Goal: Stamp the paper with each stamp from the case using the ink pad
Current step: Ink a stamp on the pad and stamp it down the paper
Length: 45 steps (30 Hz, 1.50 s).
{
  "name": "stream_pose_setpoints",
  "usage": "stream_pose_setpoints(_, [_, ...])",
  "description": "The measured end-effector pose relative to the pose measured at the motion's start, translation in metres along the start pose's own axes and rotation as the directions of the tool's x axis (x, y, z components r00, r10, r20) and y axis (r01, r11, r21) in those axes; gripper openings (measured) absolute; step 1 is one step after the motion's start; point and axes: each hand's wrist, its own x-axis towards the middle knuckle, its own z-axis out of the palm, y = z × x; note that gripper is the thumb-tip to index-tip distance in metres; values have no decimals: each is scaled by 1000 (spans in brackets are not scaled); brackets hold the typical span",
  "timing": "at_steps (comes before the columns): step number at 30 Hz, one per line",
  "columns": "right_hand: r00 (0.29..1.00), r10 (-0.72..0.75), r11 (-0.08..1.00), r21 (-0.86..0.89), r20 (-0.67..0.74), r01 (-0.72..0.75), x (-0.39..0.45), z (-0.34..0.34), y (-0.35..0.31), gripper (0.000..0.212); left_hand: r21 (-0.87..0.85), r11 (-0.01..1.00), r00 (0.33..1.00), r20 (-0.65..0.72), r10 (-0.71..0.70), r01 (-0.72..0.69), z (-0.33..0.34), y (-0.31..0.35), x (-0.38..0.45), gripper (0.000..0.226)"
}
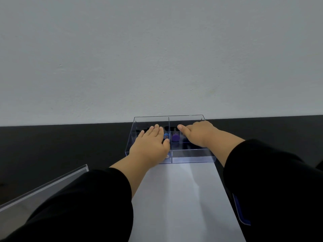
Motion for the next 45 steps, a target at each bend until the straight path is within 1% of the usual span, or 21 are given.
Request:
stream_pose_setpoints(2, [999,-17,1000,-26,-40,16,-1,3,0,67,1,1000,1000,1,4,-4,0,0,0,56])
stream_pose_setpoints(7, [998,-4,1000,3,-69,5,0,6,4,68,-11,1000,1000,-3,7,-7,0,1,0,56])
stream_pose_setpoints(10, [994,-17,1000,16,-108,18,3,9,6,65,-15,1000,1000,-10,8,-8,1,0,-1,56])
stream_pose_setpoints(14, [983,1,993,120,-182,21,6,13,11,54,-7,1000,1000,-10,11,-11,1,0,-1,55])
stream_pose_setpoints(21, [969,49,961,277,-242,20,1,12,13,30,-6,1000,1000,-20,12,-12,0,0,-3,55])
stream_pose_setpoints(24, [953,95,901,433,-286,40,-2,12,14,18,-28,1000,1000,-2,14,-14,-1,1,-3,55])
stream_pose_setpoints(27, [920,161,815,573,-358,80,-8,10,14,8,-8,1000,1000,24,7,-6,-4,2,-3,55])
stream_pose_setpoints(28, [911,172,798,596,-374,94,-10,8,14,8,11,1000,1000,28,3,-4,-5,3,-3,55])
stream_pose_setpoints(30, [910,162,801,589,-381,104,-17,4,14,7,51,999,1000,12,2,-2,-8,6,-6,54])
stream_pose_setpoints(32, [914,155,808,581,-375,101,-26,-2,14,6,40,999,1000,-23,7,-6,-12,11,-11,53])
stream_pose_setpoints(34, [913,182,790,607,-365,85,-38,-9,14,7,32,999,999,-53,13,-11,-11,17,-20,54])
stream_pose_setpoints(36, [916,200,787,614,-348,62,-54,-16,16,9,26,998,997,-63,50,-48,-11,25,-34,55])
stream_pose_setpoints(37, [919,200,792,609,-338,52,-62,-19,17,11,54,994,991,-89,97,-92,-8,28,-42,55])
stream_pose_setpoints(38, [924,203,794,607,-323,37,-70,-22,18,15,85,983,972,-156,176,-164,-6,32,-52,54])
stream_pose_setpoints(39, [929,213,793,609,-303,17,-81,-26,19,18,121,962,938,-219,267,-246,-4,37,-61,51])
stream_pose_setpoints(40, [933,226,789,614,-280,-7,-91,-30,19,21,124,936,905,-240,351,-330,-3,41,-71,47])
stream_pose_setpoints(41, [934,245,781,624,-260,-31,-102,-33,20,24,140,905,877,-228,424,-401,-1,45,-80,44])
stream_pose_setpoints(42, [932,267,772,633,-247,-54,-111,-36,22,27,132,891,879,-157,451,-434,1,48,-87,41])
stream_pose_setpoints(43, [927,289,764,641,-241,-71,-120,-39,24,29,113,894,894,-73,442,-433,7,48,-93,41])
stream_pose_setpoints(44, [920,311,754,651,-238,-86,-130,-40,26,30,88,913,917,33,398,-399,10,50,-99,41])
stream_pose_setpoints(45, [913,330,741,665,-239,-94,-139,-41,28,31,71,929,930,96,356,-363,12,52,-104,42])
